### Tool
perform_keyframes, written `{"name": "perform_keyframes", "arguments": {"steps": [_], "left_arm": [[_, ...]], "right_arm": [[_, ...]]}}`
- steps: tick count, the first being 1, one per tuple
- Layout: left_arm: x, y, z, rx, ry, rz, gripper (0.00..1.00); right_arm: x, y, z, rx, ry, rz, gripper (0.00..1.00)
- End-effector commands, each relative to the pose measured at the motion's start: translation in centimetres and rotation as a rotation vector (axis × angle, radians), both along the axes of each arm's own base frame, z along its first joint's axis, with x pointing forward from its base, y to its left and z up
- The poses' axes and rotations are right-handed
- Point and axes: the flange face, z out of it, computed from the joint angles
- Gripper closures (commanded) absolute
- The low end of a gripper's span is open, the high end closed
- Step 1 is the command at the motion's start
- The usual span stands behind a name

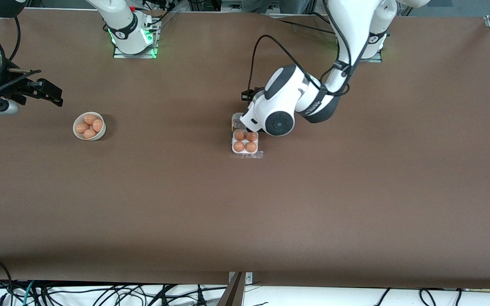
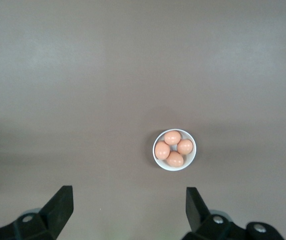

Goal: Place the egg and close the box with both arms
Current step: 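Push the clear lid down over the eggs with the left gripper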

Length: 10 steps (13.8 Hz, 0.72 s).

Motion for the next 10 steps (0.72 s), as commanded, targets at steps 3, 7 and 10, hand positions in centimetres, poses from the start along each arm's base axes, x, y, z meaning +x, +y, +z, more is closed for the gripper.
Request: {"name": "perform_keyframes", "arguments": {"steps": [3, 7, 10], "left_arm": [[-1.2, -3.0, -2.9, 0.032, -0.029, 0.033, 0.96], [-0.4, -3.2, -3.9, 0.029, -0.080, 0.062, 0.95], [1.1, -2.8, -3.2, 0.018, -0.119, 0.094, 0.94]], "right_arm": [[0.3, -0.7, -0.7, -0.002, 0.026, -0.025, 0.00], [0.3, -0.7, -0.7, -0.001, 0.025, -0.025, 0.00], [0.3, -0.6, -0.7, -0.001, 0.023, -0.022, 0.00]]}}
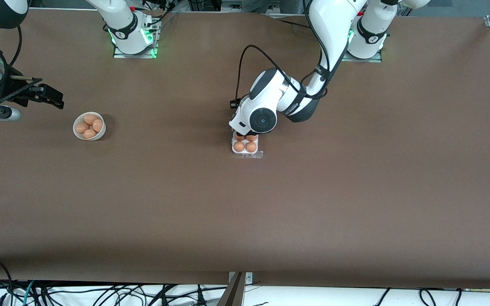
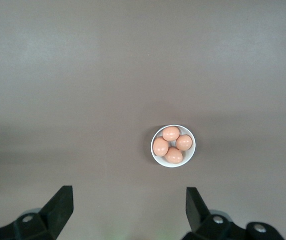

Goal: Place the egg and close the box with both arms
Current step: 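Push the clear lid down over the eggs with the left gripper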

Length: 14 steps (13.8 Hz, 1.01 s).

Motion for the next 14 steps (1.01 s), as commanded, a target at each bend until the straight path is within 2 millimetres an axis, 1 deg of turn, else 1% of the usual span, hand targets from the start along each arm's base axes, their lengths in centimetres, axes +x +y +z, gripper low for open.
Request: {"name": "perform_keyframes", "arguments": {"steps": [1, 3, 4, 7, 8, 9, 11, 12, 13, 14], "left_arm": [[1.9, 0.0, 1.2, -0.005, -0.041, 0.035, 0.94], [3.3, 0.3, 1.7, -0.011, -0.075, 0.054, 0.94], [3.7, 0.5, 1.8, -0.012, -0.082, 0.060, 0.94], [5.8, 1.7, 1.9, -0.013, -0.145, 0.104, 0.94], [6.4, 1.9, 2.3, -0.014, -0.163, 0.106, 0.94], [6.9, 2.3, 2.3, 0.008, -0.190, 0.090, 0.94], [7.3, 2.7, 3.3, 0.030, -0.218, 0.066, 0.94], [7.6, 3.2, 3.5, 0.043, -0.218, 0.059, 0.89], [8.2, 4.1, 4.6, 0.058, -0.218, 0.049, 0.85], [9.0, 5.1, 6.0, 0.094, -0.235, 0.014, 0.77]], "right_arm": [[-0.2, -0.1, 0.6, 0.001, -0.003, -0.009, 0.00], [-0.2, -0.1, 0.6, 0.003, -0.001, -0.009, 0.00], [-0.2, -0.1, 0.6, 0.001, -0.003, -0.009, 0.00], [-0.2, 0.0, 0.5, 0.002, 0.000, -0.009, 0.00], [-0.2, -0.1, 0.5, 0.002, 0.000, -0.011, 0.00], [-0.2, -0.1, 0.5, 0.002, 0.000, -0.009, 0.00], [-0.2, 0.0, 0.5, 0.003, -0.001, -0.009, 0.00], [-0.2, -0.1, 0.5, 0.003, -0.001, -0.011, 0.00], [-0.2, -0.1, 0.5, 0.003, -0.001, -0.011, 0.00], [-0.2, -0.1, 0.5, 0.003, -0.001, -0.011, 0.00]]}}
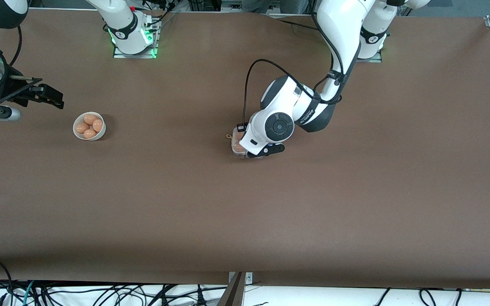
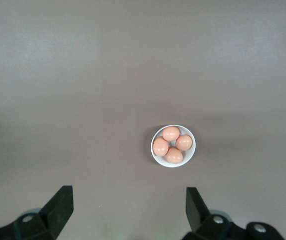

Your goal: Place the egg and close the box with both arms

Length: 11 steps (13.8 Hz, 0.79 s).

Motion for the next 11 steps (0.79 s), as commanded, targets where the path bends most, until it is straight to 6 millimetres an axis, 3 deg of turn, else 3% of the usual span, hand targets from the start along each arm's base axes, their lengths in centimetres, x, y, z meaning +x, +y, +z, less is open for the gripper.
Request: {"name": "perform_keyframes", "arguments": {"steps": [1, 3, 4, 7, 9, 11], "left_arm": [[3.0, 3.4, 4.2, 0.105, -0.041, -0.052, 0.62], [5.7, 7.0, 8.0, 0.163, -0.091, -0.124, 0.32], [6.8, 8.9, 9.6, 0.165, -0.119, -0.201, 0.24], [11.1, 17.4, 12.6, 0.139, -0.175, -0.243, 0.09], [12.8, 22.2, 15.5, 0.144, -0.226, -0.219, 0.05], [14.0, 26.1, 17.0, 0.220, -0.265, -0.232, 0.01]], "right_arm": [[-0.2, -0.1, 0.5, 0.002, -0.001, -0.011, 0.00], [-0.2, -0.1, 0.5, 0.002, -0.001, -0.011, 0.00], [-0.2, -0.1, 0.5, 0.002, -0.001, -0.011, 0.00], [-0.2, -0.1, 0.5, 0.002, -0.001, -0.011, 0.00], [-0.2, -0.1, 0.5, 0.002, -0.001, -0.011, 0.00], [-0.2, -0.1, 0.5, 0.002, -0.001, -0.011, 0.00]]}}
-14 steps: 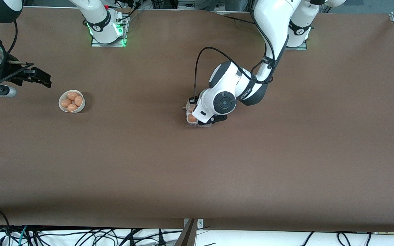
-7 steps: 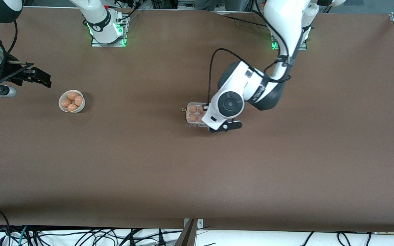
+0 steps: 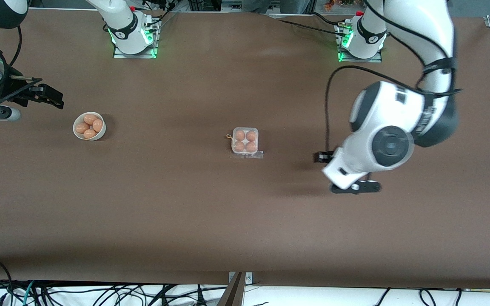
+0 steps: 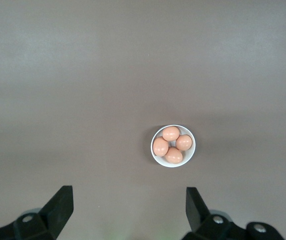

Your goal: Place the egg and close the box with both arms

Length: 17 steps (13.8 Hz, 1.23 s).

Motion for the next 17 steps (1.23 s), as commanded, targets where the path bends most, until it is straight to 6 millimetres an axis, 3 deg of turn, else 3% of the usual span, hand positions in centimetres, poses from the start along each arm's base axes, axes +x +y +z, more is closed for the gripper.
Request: {"name": "perform_keyframes", "arguments": {"steps": [1, 5, 8, 10, 13, 17], "left_arm": [[0.6, 3.4, 2.9, 0.089, -0.050, -0.044, 0.00], [1.6, 12.1, 6.1, 0.054, -0.083, 0.047, 0.00], [0.2, 18.6, 9.5, 0.001, -0.107, 0.094, 0.00], [-1.7, 21.2, 10.9, 0.007, -0.132, 0.118, 0.00], [-4.1, 20.3, 11.7, -0.029, -0.142, 0.094, 0.00], [-5.3, 20.5, 11.2, 0.011, -0.182, 0.078, 0.00]], "right_arm": [[-0.2, -0.1, 0.5, 0.002, -0.001, -0.010, 0.00], [-0.2, -0.1, 0.5, 0.002, 0.001, -0.010, 0.00], [-0.2, -0.1, 0.5, 0.002, 0.001, -0.010, 0.00], [-0.2, -0.1, 0.5, 0.002, 0.002, -0.010, 0.00], [-0.2, -0.1, 0.4, 0.002, 0.004, -0.010, 0.00], [-0.2, -0.1, 0.4, 0.002, 0.005, -0.010, 0.00]]}}
